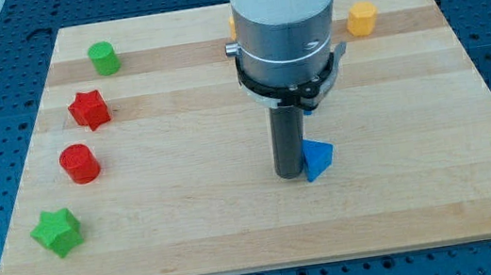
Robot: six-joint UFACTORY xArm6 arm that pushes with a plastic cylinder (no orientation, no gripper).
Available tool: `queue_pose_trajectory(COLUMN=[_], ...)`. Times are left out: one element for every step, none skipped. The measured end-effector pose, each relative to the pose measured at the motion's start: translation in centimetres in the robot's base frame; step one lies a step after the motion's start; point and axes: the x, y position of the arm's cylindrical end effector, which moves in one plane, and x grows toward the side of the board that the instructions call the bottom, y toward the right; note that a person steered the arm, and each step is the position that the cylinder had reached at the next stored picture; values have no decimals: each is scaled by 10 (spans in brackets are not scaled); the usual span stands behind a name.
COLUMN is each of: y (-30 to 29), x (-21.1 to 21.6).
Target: Push the yellow heart up and right
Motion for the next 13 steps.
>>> queue_pose_trajectory(y=[-42,-47,-63,-72,-75,-57,-14,-22,-25,-10,9,28,30], x=[-19,-94,-161,-216,-242,-244,-244,-267,-295,-297,-290,-279,-262])
